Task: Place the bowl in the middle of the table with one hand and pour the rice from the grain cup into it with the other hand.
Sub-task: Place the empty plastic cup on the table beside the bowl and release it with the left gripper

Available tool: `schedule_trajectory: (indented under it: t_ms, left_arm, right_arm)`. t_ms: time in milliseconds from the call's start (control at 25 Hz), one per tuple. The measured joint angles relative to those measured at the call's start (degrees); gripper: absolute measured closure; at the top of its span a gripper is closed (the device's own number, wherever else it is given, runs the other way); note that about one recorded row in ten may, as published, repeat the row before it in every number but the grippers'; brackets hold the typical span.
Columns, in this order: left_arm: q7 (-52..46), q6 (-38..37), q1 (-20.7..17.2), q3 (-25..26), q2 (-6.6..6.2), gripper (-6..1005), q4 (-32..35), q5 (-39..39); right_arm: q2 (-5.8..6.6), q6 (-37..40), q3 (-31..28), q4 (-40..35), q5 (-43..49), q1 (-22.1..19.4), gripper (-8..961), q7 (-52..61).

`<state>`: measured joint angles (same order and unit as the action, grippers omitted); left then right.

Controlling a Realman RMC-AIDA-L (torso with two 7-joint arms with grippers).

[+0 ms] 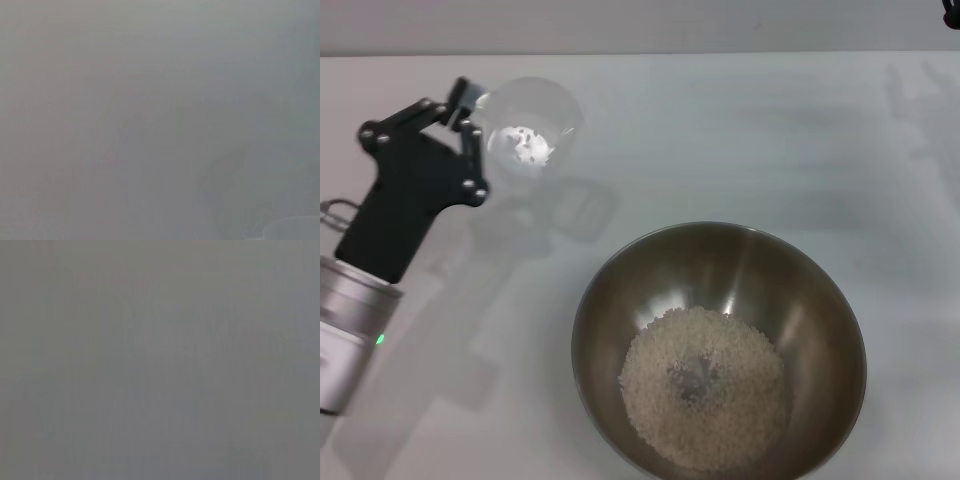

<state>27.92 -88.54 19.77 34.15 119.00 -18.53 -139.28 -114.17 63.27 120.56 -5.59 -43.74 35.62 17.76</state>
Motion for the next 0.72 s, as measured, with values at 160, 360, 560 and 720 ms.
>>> schedule_trajectory:
  t_ms: [160, 360, 560, 720]
  left_arm:
    - [-16.95, 3.88, -1.14, 2.34, -0.11, 971, 1.84, 2.06]
    - [-28.3, 15.2, -2.88, 3.04, 0.15, 971, 1.26, 5.09]
    - [-28.45, 19.11, -3.15, 2.7, 0.17, 970, 0.84, 5.24]
    - [-28.57, 21.52, -2.97, 3.0, 0.13, 970, 1.25, 5.24]
  right_arm:
    - [0.0, 0.27, -0.07, -0.86, 0.38, 0.17, 335, 0.76]
    - [-0.19, 2.18, -0.52, -2.11, 0.66, -0.25, 333, 0.45]
    - [-0.48, 5.03, -0.57, -2.36, 0.55, -0.69, 330, 0.58]
    - [-0.58, 6.81, -0.62, -2.44, 0.53, -0.79, 329, 0.97]
